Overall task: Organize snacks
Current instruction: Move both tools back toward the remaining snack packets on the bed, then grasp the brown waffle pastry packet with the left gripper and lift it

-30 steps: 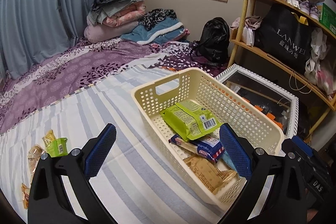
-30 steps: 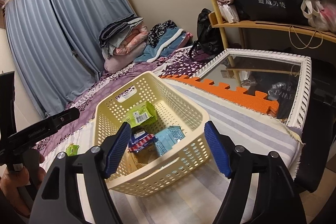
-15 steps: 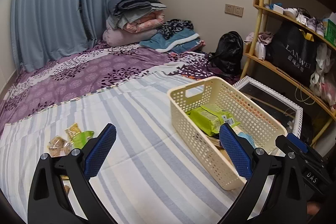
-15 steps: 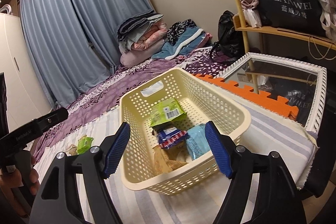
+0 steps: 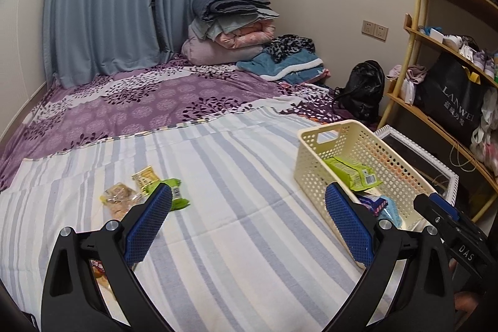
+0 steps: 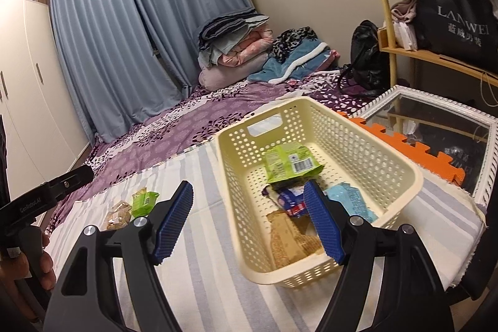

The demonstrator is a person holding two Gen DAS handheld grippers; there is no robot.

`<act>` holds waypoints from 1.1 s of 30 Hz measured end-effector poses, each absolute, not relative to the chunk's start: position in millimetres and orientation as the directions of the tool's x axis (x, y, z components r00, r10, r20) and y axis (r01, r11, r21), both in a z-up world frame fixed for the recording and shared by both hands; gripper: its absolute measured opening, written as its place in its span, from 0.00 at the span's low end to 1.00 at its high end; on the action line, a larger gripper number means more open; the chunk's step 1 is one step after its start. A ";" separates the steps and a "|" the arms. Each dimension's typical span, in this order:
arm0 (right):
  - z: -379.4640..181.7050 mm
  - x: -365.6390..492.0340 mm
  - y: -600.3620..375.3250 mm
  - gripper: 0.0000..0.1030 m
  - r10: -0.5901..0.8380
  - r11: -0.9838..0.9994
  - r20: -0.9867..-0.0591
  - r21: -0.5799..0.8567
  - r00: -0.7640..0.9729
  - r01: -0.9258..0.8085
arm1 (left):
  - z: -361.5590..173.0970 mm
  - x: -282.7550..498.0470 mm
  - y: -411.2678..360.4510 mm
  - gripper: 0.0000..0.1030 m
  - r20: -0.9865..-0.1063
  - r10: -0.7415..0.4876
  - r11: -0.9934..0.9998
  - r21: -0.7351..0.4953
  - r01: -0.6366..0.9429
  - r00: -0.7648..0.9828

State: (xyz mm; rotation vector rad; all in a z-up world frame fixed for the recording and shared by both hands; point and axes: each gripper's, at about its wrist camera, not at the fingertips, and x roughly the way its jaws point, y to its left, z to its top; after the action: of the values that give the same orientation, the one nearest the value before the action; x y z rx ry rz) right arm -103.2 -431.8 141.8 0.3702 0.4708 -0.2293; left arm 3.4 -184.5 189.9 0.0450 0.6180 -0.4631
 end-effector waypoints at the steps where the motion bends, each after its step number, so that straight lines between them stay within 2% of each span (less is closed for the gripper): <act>1: 142.4 -101.3 -427.9 0.71 -0.124 0.911 -0.481 0.291 0.868 0.291 | 189.1 3.9 -178.9 0.97 -0.569 -0.401 0.900 -0.098 0.424 0.718; 15: 147.0 -68.2 -371.1 0.71 -0.021 0.950 -0.509 0.257 0.861 0.176 | 169.7 10.8 -85.9 0.97 -0.588 -0.290 0.954 -0.116 0.277 0.755; 33: 128.7 -33.7 -319.2 0.71 0.070 0.968 -0.581 0.236 0.811 0.085 | 132.3 25.8 7.8 0.97 -0.658 -0.147 0.988 -0.128 0.083 0.739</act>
State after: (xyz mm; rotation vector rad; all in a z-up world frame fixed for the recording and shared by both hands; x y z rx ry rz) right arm -33.7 -319.2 128.7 0.2576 0.6266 -0.0084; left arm 25.8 7.8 132.3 -0.0927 0.7294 -0.1262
